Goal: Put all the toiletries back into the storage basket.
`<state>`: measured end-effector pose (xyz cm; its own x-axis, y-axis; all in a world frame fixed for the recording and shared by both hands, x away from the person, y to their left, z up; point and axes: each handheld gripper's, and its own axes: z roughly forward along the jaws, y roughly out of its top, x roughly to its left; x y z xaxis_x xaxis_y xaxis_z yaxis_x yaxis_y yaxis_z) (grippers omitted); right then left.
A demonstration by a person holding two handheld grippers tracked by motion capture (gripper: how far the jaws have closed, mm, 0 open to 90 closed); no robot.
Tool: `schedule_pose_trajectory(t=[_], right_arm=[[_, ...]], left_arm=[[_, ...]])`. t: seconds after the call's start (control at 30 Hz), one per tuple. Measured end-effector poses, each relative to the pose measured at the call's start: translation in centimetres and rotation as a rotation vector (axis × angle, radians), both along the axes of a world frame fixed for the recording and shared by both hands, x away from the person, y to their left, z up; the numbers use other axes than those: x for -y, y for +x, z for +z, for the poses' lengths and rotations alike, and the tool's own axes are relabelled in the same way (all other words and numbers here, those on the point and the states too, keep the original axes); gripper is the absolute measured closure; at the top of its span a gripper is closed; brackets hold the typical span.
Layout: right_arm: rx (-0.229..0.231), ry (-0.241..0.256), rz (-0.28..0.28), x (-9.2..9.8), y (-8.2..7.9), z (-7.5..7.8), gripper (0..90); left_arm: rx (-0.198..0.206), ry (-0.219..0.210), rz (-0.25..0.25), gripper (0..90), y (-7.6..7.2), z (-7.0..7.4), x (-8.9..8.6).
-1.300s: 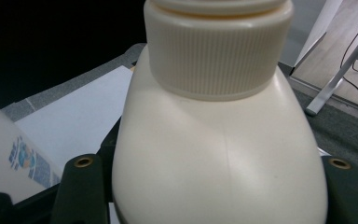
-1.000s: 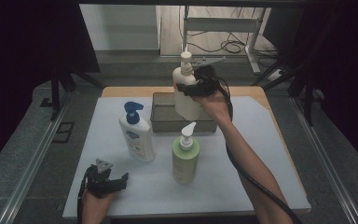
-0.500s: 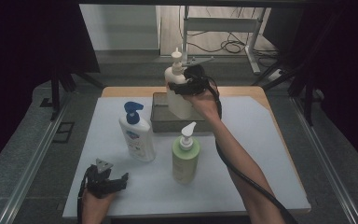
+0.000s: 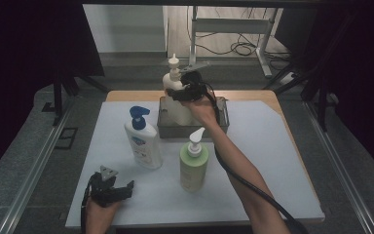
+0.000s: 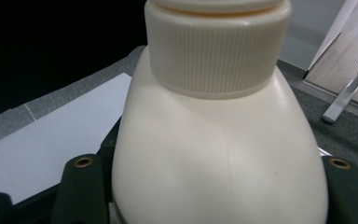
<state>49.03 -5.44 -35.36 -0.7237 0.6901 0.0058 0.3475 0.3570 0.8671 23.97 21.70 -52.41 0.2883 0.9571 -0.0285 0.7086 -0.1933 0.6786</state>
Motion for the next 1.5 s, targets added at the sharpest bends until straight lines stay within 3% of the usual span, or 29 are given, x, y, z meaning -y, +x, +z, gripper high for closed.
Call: schedule_pose_trajectory(t=[0.43, 0.83, 1.5], right_arm=[[-0.021, -0.016, 0.020, -0.8, 0.0, -1.9, 38.1], [-0.030, -0.034, 0.026, -0.3, -0.7, -2.8, 38.0], [-0.087, -0.055, 0.000, 0.4, -0.6, -5.1, 37.6]], left_arm=[[0.000, 0.000, 0.000, 12.1, 0.0, 0.0, 0.0], [0.000, 0.000, 0.000, 12.0, 0.0, 0.0, 0.0], [-0.001, 0.000, 0.000, 12.0, 0.0, 0.0, 0.0]])
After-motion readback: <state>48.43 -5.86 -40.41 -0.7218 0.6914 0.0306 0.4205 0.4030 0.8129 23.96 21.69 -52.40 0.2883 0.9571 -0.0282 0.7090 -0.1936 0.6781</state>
